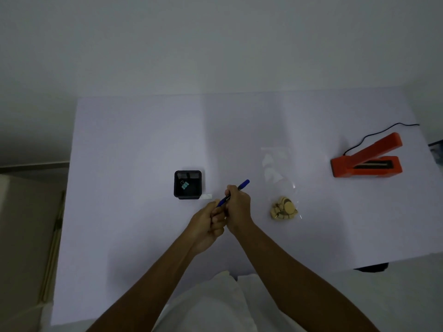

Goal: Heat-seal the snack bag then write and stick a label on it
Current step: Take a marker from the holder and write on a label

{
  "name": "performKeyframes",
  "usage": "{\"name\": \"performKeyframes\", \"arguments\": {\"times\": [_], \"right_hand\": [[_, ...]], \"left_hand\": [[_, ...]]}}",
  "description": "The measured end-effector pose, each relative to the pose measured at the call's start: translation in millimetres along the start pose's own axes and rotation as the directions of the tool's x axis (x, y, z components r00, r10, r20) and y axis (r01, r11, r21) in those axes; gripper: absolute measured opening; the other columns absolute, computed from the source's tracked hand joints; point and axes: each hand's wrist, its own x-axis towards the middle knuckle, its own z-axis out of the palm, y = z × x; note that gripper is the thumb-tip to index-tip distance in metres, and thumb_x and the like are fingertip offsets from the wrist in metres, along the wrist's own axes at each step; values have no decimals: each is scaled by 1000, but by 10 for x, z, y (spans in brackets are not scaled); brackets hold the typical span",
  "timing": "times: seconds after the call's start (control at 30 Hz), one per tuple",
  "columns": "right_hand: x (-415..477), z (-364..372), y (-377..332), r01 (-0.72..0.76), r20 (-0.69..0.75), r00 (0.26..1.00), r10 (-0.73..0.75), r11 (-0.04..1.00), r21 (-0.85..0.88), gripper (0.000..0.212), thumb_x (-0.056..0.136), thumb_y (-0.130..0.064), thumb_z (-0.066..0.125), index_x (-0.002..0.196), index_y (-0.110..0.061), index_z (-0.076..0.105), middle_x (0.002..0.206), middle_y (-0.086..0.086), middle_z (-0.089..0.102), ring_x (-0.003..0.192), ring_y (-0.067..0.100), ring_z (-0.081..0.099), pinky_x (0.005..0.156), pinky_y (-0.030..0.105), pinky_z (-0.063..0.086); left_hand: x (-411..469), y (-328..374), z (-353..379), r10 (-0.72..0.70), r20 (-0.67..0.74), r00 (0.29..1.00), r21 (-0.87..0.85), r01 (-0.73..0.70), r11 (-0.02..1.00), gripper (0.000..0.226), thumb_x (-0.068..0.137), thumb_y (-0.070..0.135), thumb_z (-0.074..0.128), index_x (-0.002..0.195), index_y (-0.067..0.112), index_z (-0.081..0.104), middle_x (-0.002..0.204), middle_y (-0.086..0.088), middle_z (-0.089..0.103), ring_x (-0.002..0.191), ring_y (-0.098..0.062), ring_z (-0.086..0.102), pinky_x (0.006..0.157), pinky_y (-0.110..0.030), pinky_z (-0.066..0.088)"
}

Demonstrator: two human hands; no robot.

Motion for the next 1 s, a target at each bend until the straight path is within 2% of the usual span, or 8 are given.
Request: {"name": "performKeyframes", "arguments": {"times": [0.07, 0.13, 0.27, 0.37, 0.47, 0.6, 0.77, 1.0], "right_hand": [[13, -16, -8, 29, 4, 1000, -29, 999, -18, 25, 92, -13, 55, 68, -9, 52, 52, 2, 44, 40, 11, 39, 42, 24, 36], [38, -50, -22, 86, 21, 996, -85, 995, -58, 27, 94, -15, 55, 68, -9, 53, 52, 3, 44, 40, 12, 38, 41, 24, 36], [37, -68, -24, 165, 49, 986, -161, 980, -114, 31, 95, -16, 58, 64, -9, 56, 50, 1, 46, 41, 12, 39, 41, 25, 36], [-11, -15, -21, 155, 70, 986, -148, 981, -115, 32, 94, -15, 58, 63, -8, 55, 48, 0, 47, 38, 11, 38, 39, 23, 34], [7, -25, -38, 106, 42, 994, -102, 988, -110, 30, 94, -13, 57, 65, -8, 54, 49, 2, 44, 36, 11, 37, 37, 22, 31], [284, -425, -274, 56, -235, 969, -72, 996, -73, 25, 92, -12, 53, 67, -9, 54, 54, 5, 42, 35, 14, 36, 35, 20, 28], [378, -673, -421, 197, -120, 966, -227, 955, -223, 33, 95, -21, 58, 64, -11, 55, 52, 3, 44, 38, 11, 36, 38, 23, 30], [124, -495, -7, 278, 146, 958, -245, 920, -277, 31, 97, -26, 60, 73, -7, 64, 52, -2, 53, 41, 7, 44, 40, 19, 36]], "left_hand": [[-8, -3, -4, 19, -25, 1000, 97, -17, 995, 49, 104, 32, 35, 60, 18, 48, 51, 2, 38, 41, -8, 27, 39, -21, 22], [-34, 13, -38, 169, -60, 984, 452, -124, 883, 43, 105, 29, 36, 67, 16, 53, 56, 1, 49, 44, -9, 35, 44, -23, 27], [-40, 7, -151, 505, 187, 843, 936, -308, 167, 24, 101, 26, 47, 88, 13, 61, 77, 0, 64, 63, -8, 57, 61, -25, 49], [-20, 12, -161, 560, 225, 797, 974, -200, -106, 30, 101, 28, 47, 94, 5, 64, 84, -9, 68, 70, -22, 64, 66, -38, 55], [-95, 26, -162, 556, 242, 795, 963, -269, -35, 34, 102, 21, 43, 85, -1, 63, 75, -9, 64, 64, -21, 59, 63, -37, 53], [-341, -51, -281, 566, 10, 824, 903, -251, 350, 42, 103, 13, 42, 62, 13, 50, 61, 1, 50, 54, -4, 43, 60, -27, 39], [-231, -170, -774, 620, -44, 783, 985, -70, 158, 19, 95, 15, 60, 85, 4, 72, 76, -5, 69, 66, -15, 61, 68, -25, 50], [159, -199, -983, 630, -98, 770, 993, 114, 16, 18, 91, 8, 63, 80, -3, 73, 79, -17, 71, 70, -27, 66, 66, -26, 48]]}}
